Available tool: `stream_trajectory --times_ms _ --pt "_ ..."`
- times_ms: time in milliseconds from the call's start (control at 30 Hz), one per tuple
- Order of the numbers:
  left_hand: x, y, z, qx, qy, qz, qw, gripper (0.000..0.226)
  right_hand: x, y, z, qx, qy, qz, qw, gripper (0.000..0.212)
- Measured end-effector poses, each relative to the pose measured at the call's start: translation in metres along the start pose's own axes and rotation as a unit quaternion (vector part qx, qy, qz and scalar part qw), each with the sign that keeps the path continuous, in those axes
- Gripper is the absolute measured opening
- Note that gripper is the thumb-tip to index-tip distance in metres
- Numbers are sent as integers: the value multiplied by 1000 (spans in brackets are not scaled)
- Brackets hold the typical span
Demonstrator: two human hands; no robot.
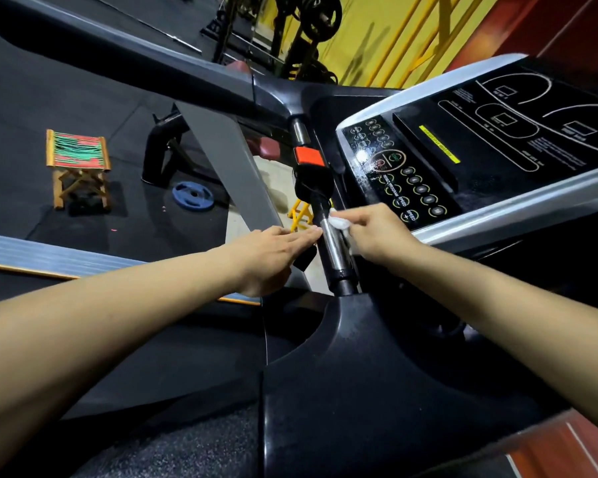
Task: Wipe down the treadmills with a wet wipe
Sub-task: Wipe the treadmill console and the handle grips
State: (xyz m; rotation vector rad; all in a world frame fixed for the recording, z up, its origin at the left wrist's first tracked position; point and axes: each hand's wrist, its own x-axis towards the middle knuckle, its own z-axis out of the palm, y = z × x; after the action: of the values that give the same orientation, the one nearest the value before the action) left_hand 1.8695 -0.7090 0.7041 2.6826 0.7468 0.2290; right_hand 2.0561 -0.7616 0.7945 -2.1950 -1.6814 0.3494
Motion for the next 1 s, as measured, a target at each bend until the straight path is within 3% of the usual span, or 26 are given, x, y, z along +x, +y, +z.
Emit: stream_trajectory --times_ms 167,233,333,400,467,533,667,833,1000 --pt "3 -1 -1 8 -7 4 1000 91 -26 5 -14 50 -66 32 996 27" --pt "3 1 -2 12 -11 0 1000 90 -13 -7 -8 62 -40 60 996 17" --pt "1 2 -3 10 -12 1 1000 90 21 -13 6 44 5 50 998 37" --pt "0 2 -1 8 -14 6 1000 91 31 -19 12 30 12 26 999 28" --pt "0 1 0 13 -6 10 1000 91 27 -18 12 -22 13 9 1000 15" --pt "1 3 0 15 3 4 1000 89 17 -11 6 -40 10 -3 999 27" --pt "2 3 0 24 12 11 1000 87 1 -9 -29 -164 -78 12 983 21" --pt "2 2 0 25 5 18 1000 85 49 -16 -28 -290 42 -42 955 38" --pt "3 0 3 37 2 20 999 85 86 -20 5 -396 -7 -72 915 22"
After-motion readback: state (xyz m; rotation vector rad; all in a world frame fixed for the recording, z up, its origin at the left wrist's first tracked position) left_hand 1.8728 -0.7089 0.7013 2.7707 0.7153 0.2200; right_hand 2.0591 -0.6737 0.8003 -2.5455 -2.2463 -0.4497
